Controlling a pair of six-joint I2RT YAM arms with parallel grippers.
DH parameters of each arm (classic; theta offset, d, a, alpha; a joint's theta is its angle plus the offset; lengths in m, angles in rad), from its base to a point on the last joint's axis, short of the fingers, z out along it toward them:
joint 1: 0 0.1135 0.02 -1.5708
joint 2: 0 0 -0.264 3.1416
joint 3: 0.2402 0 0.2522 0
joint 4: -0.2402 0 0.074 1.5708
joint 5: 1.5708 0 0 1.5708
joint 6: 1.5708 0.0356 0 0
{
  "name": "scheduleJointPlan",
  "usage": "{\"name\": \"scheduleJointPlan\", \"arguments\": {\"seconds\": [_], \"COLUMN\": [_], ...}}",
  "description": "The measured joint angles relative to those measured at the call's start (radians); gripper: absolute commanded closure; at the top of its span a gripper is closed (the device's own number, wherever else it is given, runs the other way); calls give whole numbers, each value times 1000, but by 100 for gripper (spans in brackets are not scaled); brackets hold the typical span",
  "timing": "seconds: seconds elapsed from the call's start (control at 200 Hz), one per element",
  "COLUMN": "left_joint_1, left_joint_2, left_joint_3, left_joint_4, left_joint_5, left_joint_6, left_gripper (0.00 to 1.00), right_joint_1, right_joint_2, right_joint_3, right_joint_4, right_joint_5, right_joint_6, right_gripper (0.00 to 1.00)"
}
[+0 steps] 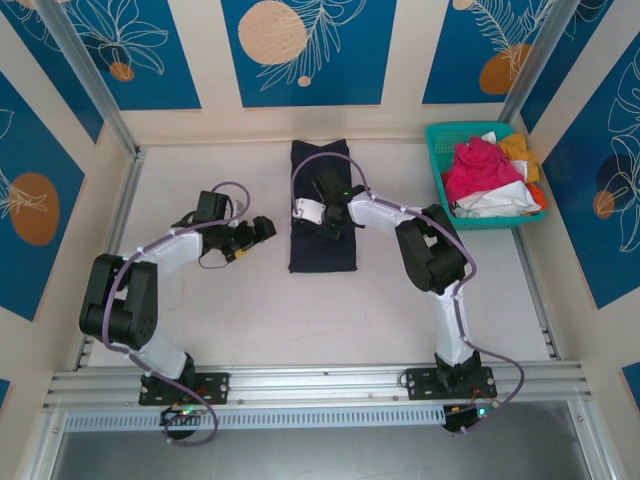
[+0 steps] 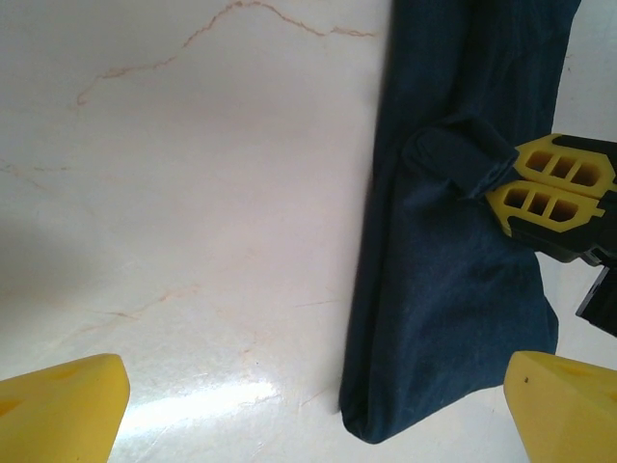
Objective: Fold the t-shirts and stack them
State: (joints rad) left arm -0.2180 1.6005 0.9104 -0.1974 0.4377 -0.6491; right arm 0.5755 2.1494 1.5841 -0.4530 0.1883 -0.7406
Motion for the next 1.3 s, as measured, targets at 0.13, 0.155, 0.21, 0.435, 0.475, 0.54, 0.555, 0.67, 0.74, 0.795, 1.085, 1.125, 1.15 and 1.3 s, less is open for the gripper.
{"name": "scheduleJointPlan", "arguments": {"seconds": [0.13, 0.155, 0.21, 0.435, 0.475, 0.54, 0.555, 0.67, 0.74, 0.795, 1.085, 1.125, 1.15, 1.3], "left_joint_1": [0, 0, 0, 0, -1, -3, -4, -20, -36, -57, -175, -184, -189, -204], "left_joint_2": [0, 0, 0, 0, 0, 0, 0, 0, 13, 41, 351, 391, 414, 512], "left_joint_3": [0, 0, 0, 0, -1, -1, -1, -1, 3, 22, 384, 441, 472, 578], "left_joint_4": [0, 0, 1, 18, 23, 28, 30, 49, 71, 80, 47, 31, 24, -2], "left_joint_5": [0, 0, 2, 9, 9, 10, 11, 16, 23, 27, 24, 24, 23, 23], "left_joint_6": [0, 0, -1, -1, -1, -2, -4, -16, -31, -39, -81, -80, -80, -89], "left_gripper": [0, 0, 0, 0, 0, 0, 0, 0, 0, 6, 62, 64, 65, 73], "right_joint_1": [0, 0, -1, -10, -12, -13, -13, -15, -19, -26, -98, -100, -100, -97], "right_joint_2": [0, 0, 0, -32, -53, -102, -114, -225, -280, -308, -261, -233, -215, -135], "right_joint_3": [0, 0, 0, -26, -45, -85, -97, -193, -241, -266, -275, -260, -251, -222], "right_joint_4": [1, 1, 2, 75, 97, 139, 152, 245, 286, 309, 269, 251, 245, 206], "right_joint_5": [4, 4, 4, 12, 14, 15, 16, 18, 18, 7, -70, -74, -77, -94], "right_joint_6": [7, 7, 13, 61, 83, 124, 138, 231, 307, 381, 689, 719, 733, 795], "right_gripper": [90, 82, 48, 19, 18, 18, 18, 22, 31, 36, 64, 66, 68, 69]}}
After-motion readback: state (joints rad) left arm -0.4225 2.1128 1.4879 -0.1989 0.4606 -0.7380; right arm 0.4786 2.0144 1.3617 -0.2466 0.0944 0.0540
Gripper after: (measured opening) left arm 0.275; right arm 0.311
